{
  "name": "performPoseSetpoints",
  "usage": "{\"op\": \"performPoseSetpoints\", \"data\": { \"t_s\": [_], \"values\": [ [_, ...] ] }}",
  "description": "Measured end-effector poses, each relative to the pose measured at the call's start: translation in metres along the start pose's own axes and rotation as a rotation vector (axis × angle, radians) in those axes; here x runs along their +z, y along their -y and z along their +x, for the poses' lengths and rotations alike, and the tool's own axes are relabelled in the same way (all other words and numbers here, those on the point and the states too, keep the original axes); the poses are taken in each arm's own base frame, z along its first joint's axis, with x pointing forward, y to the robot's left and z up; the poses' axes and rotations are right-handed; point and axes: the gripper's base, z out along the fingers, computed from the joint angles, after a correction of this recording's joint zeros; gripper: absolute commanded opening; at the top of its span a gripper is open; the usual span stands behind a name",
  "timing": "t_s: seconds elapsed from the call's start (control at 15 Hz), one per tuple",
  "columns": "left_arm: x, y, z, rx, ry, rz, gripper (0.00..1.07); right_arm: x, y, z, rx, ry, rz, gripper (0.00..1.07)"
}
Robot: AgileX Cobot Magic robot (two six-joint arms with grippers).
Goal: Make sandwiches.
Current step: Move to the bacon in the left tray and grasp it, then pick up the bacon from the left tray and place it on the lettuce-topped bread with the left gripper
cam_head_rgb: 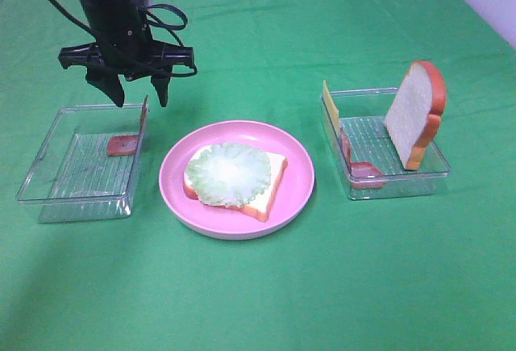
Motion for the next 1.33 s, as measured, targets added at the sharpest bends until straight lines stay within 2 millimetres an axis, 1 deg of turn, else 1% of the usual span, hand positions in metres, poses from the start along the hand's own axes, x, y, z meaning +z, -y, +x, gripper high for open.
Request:
{"op": "performPoseSetpoints", "data": {
  "t_s": [0.2, 0.27, 0.4, 0.47, 0.53, 0.6, 1.0, 1.13, 1.27, 1.33],
  "values": [
    [0.015, -0.001, 0.003, 0.001, -0.041, -0.016, 0.59, 0.0, 0.0, 0.0, 0.0, 0.0, 0.0, 0.78],
    [0.016, -0.001, 0.003, 0.001, -0.043, -0.017, 0.56, 0.0, 0.0, 0.0, 0.0, 0.0, 0.0, 0.78],
    [0.016, -0.002, 0.003, 0.006, -0.039, -0.025, 0.4, 0.0, 0.0, 0.0, 0.0, 0.0, 0.0, 0.78],
    [0.016, -0.002, 0.003, 0.009, -0.037, -0.031, 0.3, 0.0, 0.0, 0.0, 0.0, 0.0, 0.0, 0.78],
    [0.016, -0.003, 0.002, 0.016, -0.032, -0.042, 0.18, 0.0, 0.0, 0.0, 0.0, 0.0, 0.0, 0.78],
    [0.016, -0.004, 0.001, 0.024, -0.025, -0.057, 0.0, 0.0, 0.0, 0.0, 0.0, 0.0, 0.0, 0.78],
    [0.014, -0.005, 0.001, 0.047, -0.017, -0.06, 0.0, 0.0, 0.0, 0.0, 0.0, 0.0, 0.0, 0.78],
    [0.003, -0.005, -0.001, 0.057, -0.001, -0.053, 0.0, 0.0, 0.0, 0.0, 0.0, 0.0, 0.0, 0.78],
    [-0.021, -0.002, -0.002, 0.069, 0.02, -0.023, 0.0, 0.0, 0.0, 0.0, 0.0, 0.0, 0.0, 0.78],
    [-0.036, -0.001, -0.002, 0.076, 0.038, 0.002, 0.0, 0.0, 0.0, 0.0, 0.0, 0.0, 0.0, 0.78]
  ]
}}
